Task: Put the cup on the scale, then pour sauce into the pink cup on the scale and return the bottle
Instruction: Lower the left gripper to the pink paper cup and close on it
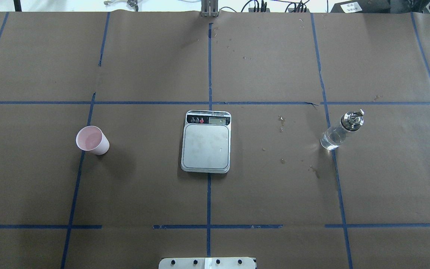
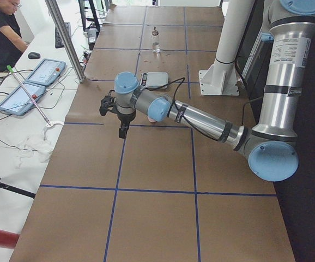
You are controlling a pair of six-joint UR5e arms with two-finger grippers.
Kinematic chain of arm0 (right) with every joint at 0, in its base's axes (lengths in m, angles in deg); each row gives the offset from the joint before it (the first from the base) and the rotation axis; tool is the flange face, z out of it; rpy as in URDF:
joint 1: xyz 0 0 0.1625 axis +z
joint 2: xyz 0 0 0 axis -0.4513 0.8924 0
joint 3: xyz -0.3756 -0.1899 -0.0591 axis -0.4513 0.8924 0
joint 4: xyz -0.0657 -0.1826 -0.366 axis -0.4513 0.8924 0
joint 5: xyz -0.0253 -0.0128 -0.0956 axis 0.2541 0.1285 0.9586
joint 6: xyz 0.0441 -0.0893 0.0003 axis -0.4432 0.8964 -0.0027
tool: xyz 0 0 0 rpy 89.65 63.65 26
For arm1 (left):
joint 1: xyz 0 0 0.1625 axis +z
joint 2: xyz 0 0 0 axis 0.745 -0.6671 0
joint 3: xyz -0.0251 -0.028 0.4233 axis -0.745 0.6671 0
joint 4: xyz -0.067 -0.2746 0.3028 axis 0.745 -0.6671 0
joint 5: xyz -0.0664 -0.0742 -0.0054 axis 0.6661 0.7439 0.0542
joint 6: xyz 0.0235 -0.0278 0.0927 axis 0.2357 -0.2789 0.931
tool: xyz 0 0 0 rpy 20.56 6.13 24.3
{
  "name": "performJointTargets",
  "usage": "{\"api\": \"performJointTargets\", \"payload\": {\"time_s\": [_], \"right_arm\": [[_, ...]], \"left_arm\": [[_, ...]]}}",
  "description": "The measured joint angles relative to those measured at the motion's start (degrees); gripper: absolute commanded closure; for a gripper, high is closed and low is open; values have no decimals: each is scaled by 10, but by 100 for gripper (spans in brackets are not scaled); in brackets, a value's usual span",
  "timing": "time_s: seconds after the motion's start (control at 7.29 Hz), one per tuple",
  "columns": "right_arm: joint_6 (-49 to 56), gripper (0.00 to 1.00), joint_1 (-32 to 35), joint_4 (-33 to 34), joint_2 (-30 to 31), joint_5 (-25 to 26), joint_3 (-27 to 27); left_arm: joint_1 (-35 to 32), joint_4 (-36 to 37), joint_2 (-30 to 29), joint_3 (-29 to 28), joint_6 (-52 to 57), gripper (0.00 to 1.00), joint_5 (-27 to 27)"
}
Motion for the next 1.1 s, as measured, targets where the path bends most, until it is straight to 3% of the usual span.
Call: {"api": "performJointTargets", "payload": {"time_s": [0.55, 1.1], "right_arm": [[-11, 0, 0, -1, -11, 0, -9], [-14, 0, 0, -1, -17, -1, -15]], "left_arm": [[157, -43, 5, 36, -297, 0, -116], [258, -69, -2, 35, -438, 0, -157]]}}
